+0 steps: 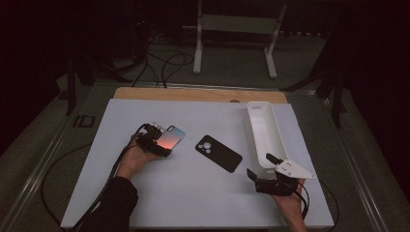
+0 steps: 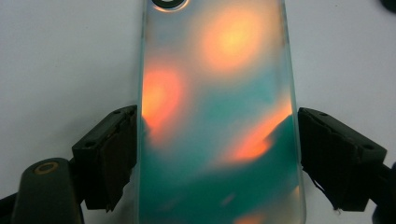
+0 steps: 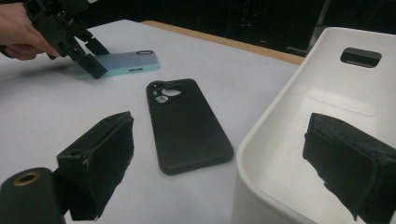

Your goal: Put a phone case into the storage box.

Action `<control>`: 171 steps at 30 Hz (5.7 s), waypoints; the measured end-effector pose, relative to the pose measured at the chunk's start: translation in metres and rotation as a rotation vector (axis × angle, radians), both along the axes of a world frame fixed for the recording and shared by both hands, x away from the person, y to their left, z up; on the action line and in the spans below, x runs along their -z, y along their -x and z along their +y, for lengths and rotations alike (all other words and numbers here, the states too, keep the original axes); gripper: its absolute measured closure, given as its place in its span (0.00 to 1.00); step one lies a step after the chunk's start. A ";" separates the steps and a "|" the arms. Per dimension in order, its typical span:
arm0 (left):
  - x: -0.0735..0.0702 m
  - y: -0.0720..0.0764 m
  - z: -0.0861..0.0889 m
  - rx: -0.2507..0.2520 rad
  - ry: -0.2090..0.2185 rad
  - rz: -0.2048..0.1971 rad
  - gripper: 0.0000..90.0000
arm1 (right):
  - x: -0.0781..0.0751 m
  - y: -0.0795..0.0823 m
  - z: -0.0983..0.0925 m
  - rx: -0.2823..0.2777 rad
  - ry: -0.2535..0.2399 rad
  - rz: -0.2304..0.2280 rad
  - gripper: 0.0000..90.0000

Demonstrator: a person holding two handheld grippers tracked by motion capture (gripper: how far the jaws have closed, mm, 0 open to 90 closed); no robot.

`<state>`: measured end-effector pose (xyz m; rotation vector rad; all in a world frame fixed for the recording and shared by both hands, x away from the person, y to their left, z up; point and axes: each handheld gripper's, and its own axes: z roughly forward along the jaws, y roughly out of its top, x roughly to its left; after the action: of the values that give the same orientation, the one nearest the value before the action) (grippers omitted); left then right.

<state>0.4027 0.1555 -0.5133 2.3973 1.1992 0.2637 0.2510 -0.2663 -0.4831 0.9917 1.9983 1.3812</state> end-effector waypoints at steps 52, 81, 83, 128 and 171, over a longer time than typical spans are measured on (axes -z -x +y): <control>-0.039 0.086 -0.009 0.002 0.168 -0.376 0.19 | -0.004 -0.001 -0.003 0.013 -0.020 -0.007 0.10; -0.064 0.107 -0.031 0.095 0.227 -0.451 0.19 | -0.051 -0.032 0.015 -0.080 -0.023 0.041 0.10; -0.065 0.109 -0.033 0.101 0.234 -0.455 0.19 | -0.053 -0.034 0.017 -0.084 -0.023 0.049 0.10; -0.069 0.135 -0.084 0.250 0.300 -0.505 0.19 | -0.054 -0.060 0.115 -0.316 -0.122 0.288 0.48; -0.065 0.134 -0.089 0.204 0.231 -0.517 0.19 | -0.053 -0.057 0.139 -0.328 -0.166 0.386 0.96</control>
<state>0.2687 0.0667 -0.4484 2.0523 0.7019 0.6000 0.3080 -0.1273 -0.4304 1.1074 2.4484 1.6500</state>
